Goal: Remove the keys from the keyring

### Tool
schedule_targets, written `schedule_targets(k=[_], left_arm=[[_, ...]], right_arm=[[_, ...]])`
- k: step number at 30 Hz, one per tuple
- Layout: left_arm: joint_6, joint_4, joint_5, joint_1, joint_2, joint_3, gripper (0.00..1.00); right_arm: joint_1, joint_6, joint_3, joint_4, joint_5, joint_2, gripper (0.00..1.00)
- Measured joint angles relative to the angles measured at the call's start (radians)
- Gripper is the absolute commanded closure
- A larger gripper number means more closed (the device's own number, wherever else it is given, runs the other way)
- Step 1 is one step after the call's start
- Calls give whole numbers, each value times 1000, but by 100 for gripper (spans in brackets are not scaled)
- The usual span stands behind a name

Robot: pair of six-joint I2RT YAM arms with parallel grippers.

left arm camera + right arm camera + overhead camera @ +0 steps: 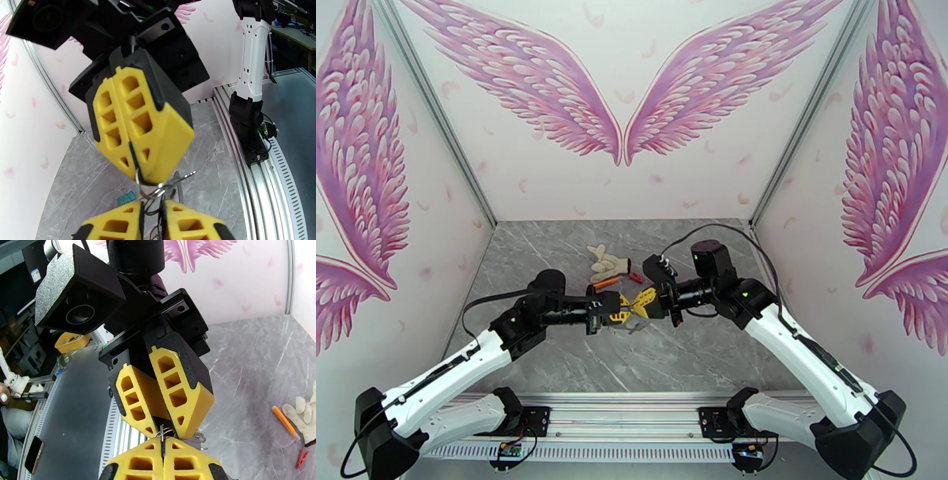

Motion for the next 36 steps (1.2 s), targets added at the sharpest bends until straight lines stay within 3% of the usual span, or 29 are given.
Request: schedule_targets(k=[15, 26, 36], left_arm=[[-36, 2, 39, 30, 10, 7, 95], [-120, 31, 50, 66, 1, 3, 100], [-296, 129, 40, 72, -16, -39, 100]], right_arm=[[0, 0, 0, -6, 24, -6, 100], [0, 0, 0, 6, 73, -38, 100], [0, -12, 0, 20, 117, -56, 100]])
